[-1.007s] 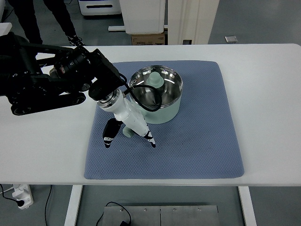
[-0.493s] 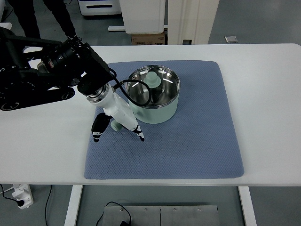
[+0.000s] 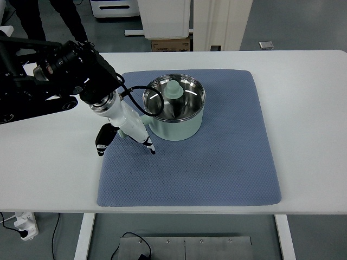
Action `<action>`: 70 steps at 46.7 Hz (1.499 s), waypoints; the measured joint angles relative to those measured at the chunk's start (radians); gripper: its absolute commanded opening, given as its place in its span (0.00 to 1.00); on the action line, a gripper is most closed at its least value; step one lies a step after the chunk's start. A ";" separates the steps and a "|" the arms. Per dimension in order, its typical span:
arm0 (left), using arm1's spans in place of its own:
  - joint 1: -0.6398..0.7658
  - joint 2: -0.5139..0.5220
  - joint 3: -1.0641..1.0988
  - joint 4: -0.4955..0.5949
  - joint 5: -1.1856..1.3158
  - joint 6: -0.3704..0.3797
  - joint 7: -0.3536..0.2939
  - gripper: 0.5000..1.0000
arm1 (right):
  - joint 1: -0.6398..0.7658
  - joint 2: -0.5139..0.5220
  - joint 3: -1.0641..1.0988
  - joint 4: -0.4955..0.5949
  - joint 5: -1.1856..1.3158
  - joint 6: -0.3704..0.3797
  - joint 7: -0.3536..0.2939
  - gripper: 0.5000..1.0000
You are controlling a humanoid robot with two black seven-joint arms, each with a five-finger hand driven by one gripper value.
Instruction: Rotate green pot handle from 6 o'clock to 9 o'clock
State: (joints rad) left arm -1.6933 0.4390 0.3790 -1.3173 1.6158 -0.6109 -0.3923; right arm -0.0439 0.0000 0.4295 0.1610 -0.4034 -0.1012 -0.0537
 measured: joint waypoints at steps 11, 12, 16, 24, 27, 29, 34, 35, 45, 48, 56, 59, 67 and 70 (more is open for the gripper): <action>0.004 0.000 0.003 0.035 0.017 0.000 0.038 1.00 | 0.001 0.000 0.000 0.000 0.000 0.000 0.000 1.00; 0.004 0.000 0.005 0.036 0.016 0.000 0.040 1.00 | 0.001 0.000 0.000 0.000 0.000 0.000 0.000 1.00; 0.004 0.000 0.008 0.037 0.016 0.000 0.053 1.00 | 0.001 0.000 0.000 0.000 0.000 0.000 0.000 1.00; 0.004 -0.002 0.015 0.047 0.016 0.000 0.083 1.00 | 0.001 0.000 0.000 0.000 0.000 0.000 0.000 1.00; 0.004 -0.002 0.024 0.055 0.016 0.000 0.092 1.00 | 0.001 0.000 0.000 0.000 0.000 0.000 0.000 1.00; 0.005 -0.002 0.028 0.061 0.016 0.000 0.094 1.00 | 0.001 0.000 0.000 0.000 0.000 0.000 0.000 1.00; 0.009 -0.002 0.029 0.080 0.016 0.000 0.101 1.00 | 0.000 0.000 0.000 0.000 0.000 0.000 0.000 1.00; 0.010 -0.002 0.029 0.083 0.015 0.000 0.105 1.00 | 0.000 0.000 0.000 0.000 0.000 0.000 0.000 1.00; 0.018 -0.010 0.032 0.117 0.013 0.000 0.173 1.00 | 0.001 0.000 0.000 0.000 0.000 0.000 0.000 1.00; 0.019 -0.012 0.032 0.120 0.012 0.000 0.185 1.00 | 0.001 0.000 0.000 0.000 0.000 0.000 0.000 1.00; 0.020 -0.010 0.032 0.110 -0.016 0.000 0.174 1.00 | 0.001 0.000 0.000 0.000 0.000 0.000 0.000 1.00; 0.017 -0.004 0.032 0.086 -0.045 0.000 0.165 1.00 | 0.001 0.000 0.000 0.000 0.000 0.000 0.000 1.00; 0.007 0.018 0.022 -0.006 -0.081 0.000 0.127 1.00 | 0.001 0.000 0.000 0.000 0.000 0.000 0.000 1.00; 0.005 0.040 0.011 -0.048 -0.114 0.000 0.111 1.00 | 0.001 0.000 0.000 0.000 0.000 0.000 0.000 1.00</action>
State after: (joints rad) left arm -1.6886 0.4794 0.3904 -1.3652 1.5015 -0.6108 -0.2813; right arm -0.0432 0.0000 0.4295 0.1615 -0.4034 -0.1012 -0.0537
